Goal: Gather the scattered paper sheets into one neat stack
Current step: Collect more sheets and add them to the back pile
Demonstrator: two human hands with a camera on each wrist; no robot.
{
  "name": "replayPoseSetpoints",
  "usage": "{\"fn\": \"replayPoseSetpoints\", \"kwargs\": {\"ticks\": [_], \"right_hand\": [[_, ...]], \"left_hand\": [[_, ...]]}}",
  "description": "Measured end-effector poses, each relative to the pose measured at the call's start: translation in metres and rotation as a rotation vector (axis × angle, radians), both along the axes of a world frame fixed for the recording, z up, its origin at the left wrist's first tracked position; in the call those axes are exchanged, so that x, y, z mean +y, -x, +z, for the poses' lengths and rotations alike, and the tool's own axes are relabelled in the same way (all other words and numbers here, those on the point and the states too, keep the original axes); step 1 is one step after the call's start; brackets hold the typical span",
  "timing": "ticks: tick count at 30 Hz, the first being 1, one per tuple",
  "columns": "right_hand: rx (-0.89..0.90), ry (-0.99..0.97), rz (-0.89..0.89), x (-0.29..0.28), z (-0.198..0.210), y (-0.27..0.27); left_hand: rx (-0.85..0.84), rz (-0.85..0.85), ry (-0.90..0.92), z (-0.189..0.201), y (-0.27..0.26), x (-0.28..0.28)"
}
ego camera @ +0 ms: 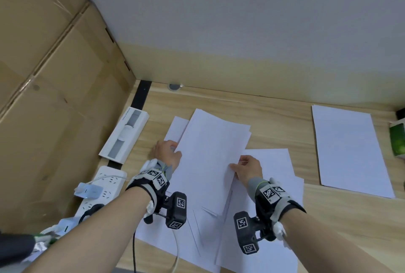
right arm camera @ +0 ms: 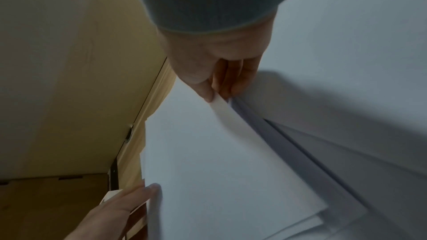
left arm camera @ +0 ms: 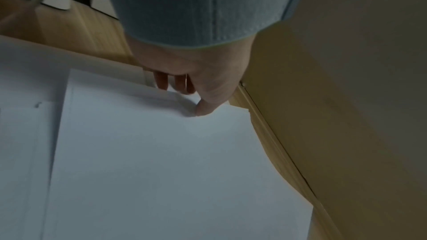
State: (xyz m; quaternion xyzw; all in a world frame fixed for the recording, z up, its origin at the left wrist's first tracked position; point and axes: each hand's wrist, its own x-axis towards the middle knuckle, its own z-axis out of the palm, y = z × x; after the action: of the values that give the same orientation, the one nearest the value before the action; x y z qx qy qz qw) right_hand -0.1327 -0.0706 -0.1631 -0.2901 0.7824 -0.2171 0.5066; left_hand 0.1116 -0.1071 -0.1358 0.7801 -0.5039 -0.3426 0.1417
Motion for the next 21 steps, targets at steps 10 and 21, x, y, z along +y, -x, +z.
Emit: {"fn": "replayPoseSetpoints", "kwargs": {"ticks": [10,21], "right_hand": [[0.181,-0.094,0.061,0.001,0.006,-0.005],[0.137,-0.045,-0.032,0.011,0.009,-0.008]], "left_hand": [[-0.020,-0.036,-0.027,-0.006,0.002,0.002],[-0.199,-0.207,-0.013,0.000,0.005,0.010]]}}
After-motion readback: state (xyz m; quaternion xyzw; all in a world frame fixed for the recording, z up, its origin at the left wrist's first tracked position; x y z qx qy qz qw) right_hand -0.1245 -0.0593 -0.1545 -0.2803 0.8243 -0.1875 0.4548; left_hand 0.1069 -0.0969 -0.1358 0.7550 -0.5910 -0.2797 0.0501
